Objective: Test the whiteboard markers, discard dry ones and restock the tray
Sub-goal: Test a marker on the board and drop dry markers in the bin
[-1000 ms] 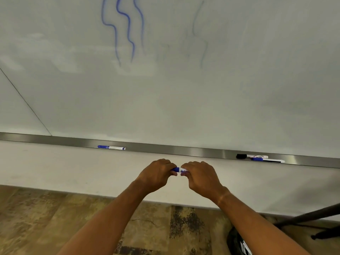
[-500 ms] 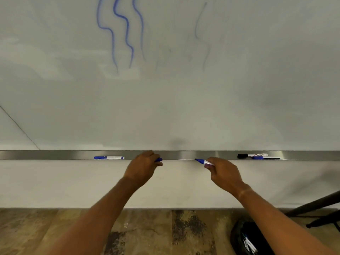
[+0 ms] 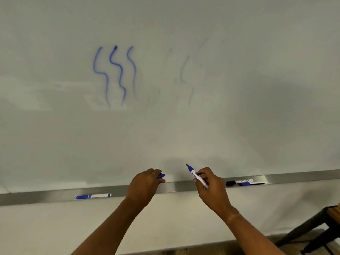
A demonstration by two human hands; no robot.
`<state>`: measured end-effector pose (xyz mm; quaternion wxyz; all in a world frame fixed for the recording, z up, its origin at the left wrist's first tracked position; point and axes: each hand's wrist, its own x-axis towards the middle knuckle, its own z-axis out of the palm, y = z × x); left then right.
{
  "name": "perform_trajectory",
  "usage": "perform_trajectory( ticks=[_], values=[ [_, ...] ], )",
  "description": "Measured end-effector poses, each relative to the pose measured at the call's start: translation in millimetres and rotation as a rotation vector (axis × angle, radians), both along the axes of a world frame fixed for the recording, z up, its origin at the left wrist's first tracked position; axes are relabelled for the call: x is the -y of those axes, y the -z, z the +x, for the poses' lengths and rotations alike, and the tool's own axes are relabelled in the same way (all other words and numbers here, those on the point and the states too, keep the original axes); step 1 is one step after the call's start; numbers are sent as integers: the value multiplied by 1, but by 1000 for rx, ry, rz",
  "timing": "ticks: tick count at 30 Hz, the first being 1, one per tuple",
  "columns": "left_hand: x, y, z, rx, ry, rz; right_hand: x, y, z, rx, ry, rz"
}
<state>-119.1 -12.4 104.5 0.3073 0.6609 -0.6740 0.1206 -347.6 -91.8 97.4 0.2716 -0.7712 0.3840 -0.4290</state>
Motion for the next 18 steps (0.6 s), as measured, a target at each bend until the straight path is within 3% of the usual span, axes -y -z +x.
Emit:
perform_trajectory(
  ticks=[4, 12, 18],
  values=[
    [10, -26, -2, 63, 4, -43, 6, -45, 8, 180, 37, -97],
    [30, -99, 3, 156, -93, -249, 34, -193, 33, 451, 139, -367],
    [35, -142, 4, 204, -153, -359, 65, -259, 45, 322, 243, -668]
  ],
)
